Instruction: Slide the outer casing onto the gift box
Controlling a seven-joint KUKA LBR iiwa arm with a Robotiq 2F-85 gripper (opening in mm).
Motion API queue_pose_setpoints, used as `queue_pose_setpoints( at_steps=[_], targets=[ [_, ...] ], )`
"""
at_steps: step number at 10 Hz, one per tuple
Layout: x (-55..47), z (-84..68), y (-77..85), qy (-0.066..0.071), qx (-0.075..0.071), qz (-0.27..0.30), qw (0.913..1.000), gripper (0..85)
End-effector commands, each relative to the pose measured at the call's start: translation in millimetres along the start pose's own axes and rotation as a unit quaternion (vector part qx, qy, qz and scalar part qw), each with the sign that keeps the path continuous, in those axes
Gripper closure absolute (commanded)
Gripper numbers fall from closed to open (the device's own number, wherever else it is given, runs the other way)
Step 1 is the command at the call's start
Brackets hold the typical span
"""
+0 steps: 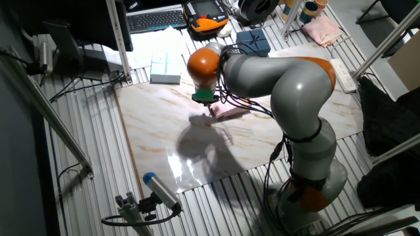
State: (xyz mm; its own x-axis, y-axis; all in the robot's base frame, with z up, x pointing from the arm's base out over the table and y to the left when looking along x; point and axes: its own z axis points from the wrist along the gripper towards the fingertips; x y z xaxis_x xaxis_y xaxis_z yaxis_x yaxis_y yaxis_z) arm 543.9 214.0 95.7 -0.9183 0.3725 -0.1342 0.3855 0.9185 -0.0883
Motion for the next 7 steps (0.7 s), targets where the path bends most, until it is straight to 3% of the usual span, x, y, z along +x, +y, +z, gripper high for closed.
queue_pose_setpoints(
  at_steps=[1,2,7],
  targets=[
    [1.3,3.9,0.3,-0.007,0.007,-0.002,1.0,85.0],
    [2.0,7.6,0.3,-0.013,0.013,-0.003,0.9998,85.0],
    [-2.4,24.5,-8.0,-0.022,0.004,-0.016,0.9996,85.0]
  ],
)
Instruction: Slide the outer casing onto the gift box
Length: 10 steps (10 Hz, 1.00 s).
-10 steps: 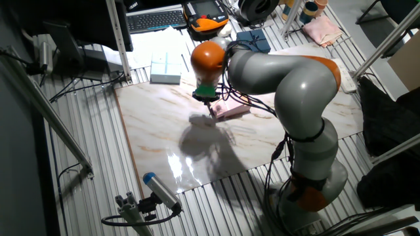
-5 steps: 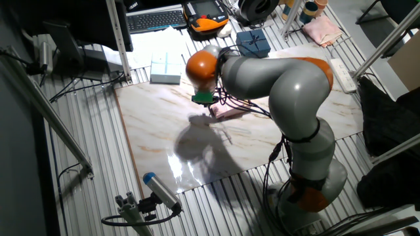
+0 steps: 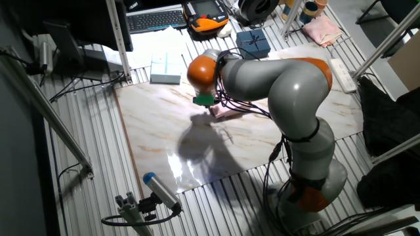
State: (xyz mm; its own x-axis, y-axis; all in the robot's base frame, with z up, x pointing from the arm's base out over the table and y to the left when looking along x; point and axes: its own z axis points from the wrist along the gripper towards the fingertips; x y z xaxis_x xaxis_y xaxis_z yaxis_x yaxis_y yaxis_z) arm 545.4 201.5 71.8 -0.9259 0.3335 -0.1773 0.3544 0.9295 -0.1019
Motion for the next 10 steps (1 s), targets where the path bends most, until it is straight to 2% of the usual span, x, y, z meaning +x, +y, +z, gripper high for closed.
queue_pose_setpoints(
  at_steps=[1,4,6,10],
  targets=[
    [-0.3,1.5,-1.4,-0.001,-0.001,-0.002,1.0,85.0],
    [-5.7,7.6,-10.3,-0.005,-0.002,-0.015,0.9999,85.0],
    [-13.3,5.1,-16.3,0.003,-0.012,-0.026,0.9996,85.0],
    [-18.1,1.3,-22.8,0.005,-0.015,-0.037,0.9992,85.0]
  ],
)
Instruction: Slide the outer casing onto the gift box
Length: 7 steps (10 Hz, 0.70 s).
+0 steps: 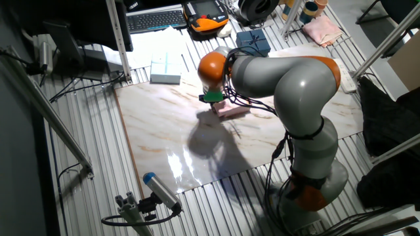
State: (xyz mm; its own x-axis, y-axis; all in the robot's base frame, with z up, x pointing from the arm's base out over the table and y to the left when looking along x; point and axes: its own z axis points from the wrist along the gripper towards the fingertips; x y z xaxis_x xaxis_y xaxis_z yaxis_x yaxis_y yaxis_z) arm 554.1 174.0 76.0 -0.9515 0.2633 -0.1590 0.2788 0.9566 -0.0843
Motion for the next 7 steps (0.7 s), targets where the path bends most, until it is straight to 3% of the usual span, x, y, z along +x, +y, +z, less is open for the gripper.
queue_pose_setpoints(
  at_steps=[1,5,7],
  targets=[
    [-1.1,-2.1,-2.3,0.002,-0.001,-0.003,1.0,85.0],
    [-6.7,-3.9,-22.0,0.004,-0.02,-0.033,0.9992,85.0],
    [-12.7,-7.9,-28.8,0.013,-0.03,-0.041,0.9986,85.0]
  ],
)
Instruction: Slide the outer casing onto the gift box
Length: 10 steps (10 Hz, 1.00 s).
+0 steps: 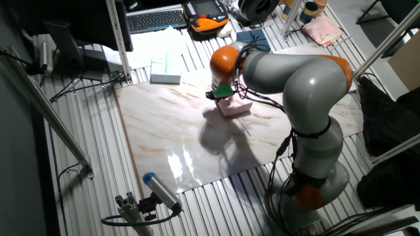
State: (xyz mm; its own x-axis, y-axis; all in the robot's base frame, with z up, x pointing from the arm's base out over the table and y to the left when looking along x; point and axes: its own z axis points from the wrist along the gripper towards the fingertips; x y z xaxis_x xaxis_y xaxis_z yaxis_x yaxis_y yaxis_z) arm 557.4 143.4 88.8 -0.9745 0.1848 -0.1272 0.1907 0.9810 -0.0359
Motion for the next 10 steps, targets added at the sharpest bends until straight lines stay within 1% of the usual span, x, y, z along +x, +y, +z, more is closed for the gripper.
queue_pose_setpoints(
  at_steps=[1,2,3,4,6,7,8,9,10],
  targets=[
    [-1.7,-2.4,-4.2,0.004,-0.006,-0.004,1.0,85.0],
    [-2.8,-3.7,-7.5,0.005,-0.01,-0.011,0.9999,85.0],
    [-3.3,-5.3,-8.6,0.009,-0.017,-0.014,0.9997,85.0],
    [-3.0,-7.9,-8.5,0.012,-0.019,-0.016,0.9996,85.0],
    [-2.5,-18.6,-8.8,0.022,-0.026,-0.019,0.9992,85.0],
    [-2.8,-25.1,-10.4,0.03,-0.027,-0.022,0.9989,85.0],
    [-3.2,-31.6,-12.9,0.035,-0.028,-0.027,0.9986,85.0],
    [-6.5,-37.5,-19.0,0.038,-0.016,-0.041,0.9983,85.0],
    [-11.0,-39.4,-30.8,0.041,-0.02,-0.052,0.9976,85.0]
  ],
)
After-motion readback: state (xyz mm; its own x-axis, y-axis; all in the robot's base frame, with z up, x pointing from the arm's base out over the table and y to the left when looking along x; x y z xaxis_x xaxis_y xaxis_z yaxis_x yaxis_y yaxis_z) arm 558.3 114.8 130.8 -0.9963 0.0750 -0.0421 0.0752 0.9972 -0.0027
